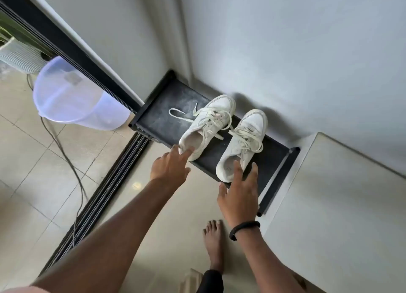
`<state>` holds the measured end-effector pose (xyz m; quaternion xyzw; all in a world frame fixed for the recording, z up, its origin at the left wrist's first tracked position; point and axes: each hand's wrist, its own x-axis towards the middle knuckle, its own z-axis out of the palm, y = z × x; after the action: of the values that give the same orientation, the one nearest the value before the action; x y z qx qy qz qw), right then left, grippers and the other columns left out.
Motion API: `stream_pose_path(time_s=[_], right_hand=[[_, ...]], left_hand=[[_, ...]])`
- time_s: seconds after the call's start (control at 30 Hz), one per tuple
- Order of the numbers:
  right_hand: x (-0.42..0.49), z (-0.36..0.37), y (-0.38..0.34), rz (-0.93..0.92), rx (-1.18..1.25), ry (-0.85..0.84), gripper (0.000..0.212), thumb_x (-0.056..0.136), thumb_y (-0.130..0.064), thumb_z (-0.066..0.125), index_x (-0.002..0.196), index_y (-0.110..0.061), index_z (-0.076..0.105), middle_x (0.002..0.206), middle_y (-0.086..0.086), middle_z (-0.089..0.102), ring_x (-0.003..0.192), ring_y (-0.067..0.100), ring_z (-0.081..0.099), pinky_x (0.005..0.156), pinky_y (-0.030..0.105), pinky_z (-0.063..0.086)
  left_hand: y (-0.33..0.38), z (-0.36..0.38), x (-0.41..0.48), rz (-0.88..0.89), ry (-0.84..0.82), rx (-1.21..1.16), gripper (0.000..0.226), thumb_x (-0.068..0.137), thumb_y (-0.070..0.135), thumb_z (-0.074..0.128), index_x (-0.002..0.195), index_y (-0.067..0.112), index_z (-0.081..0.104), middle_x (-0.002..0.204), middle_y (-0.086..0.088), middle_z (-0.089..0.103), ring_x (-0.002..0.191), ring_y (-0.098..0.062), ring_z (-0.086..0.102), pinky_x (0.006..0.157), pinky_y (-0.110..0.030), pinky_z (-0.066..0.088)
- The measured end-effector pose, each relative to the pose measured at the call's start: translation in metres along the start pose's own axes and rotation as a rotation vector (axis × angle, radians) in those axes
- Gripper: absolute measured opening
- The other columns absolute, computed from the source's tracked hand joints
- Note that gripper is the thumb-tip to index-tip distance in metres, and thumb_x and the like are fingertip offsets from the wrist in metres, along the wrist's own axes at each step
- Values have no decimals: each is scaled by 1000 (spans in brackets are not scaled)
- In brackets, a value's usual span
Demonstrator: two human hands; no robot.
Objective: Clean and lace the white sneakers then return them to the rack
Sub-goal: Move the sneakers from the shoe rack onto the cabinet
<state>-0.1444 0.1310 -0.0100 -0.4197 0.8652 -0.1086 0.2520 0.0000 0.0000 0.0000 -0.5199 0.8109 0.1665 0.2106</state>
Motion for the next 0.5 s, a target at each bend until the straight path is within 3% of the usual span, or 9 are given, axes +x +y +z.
stream_pose_path(time_s=[0.17,0.33,0.5], right_hand=[[22,31,3,80,-11,-117,62,86,-36,71,140,-27,44,162,30,2,131,42,51,98,44,52],[36,42,6,129,26,-92,30,87,-41,72,113,-27,67,161,29,13,111,39,64,85,39,56],[31,34,9,148,13,-77,25,90,-38,72,101,-17,71,164,23,15,104,34,69,80,35,55]], left_hand=[[-7,21,27,-75,-17,-119,55,92,40,66,141,37,41,130,-5,54,113,-32,62,90,-44,53],[-5,27,50,-130,17,-237,35,89,39,69,122,28,66,122,-8,56,107,-35,61,85,-44,53],[-3,29,31,-43,231,-248,19,82,24,77,91,11,68,103,-11,60,79,-43,63,59,-46,53]])
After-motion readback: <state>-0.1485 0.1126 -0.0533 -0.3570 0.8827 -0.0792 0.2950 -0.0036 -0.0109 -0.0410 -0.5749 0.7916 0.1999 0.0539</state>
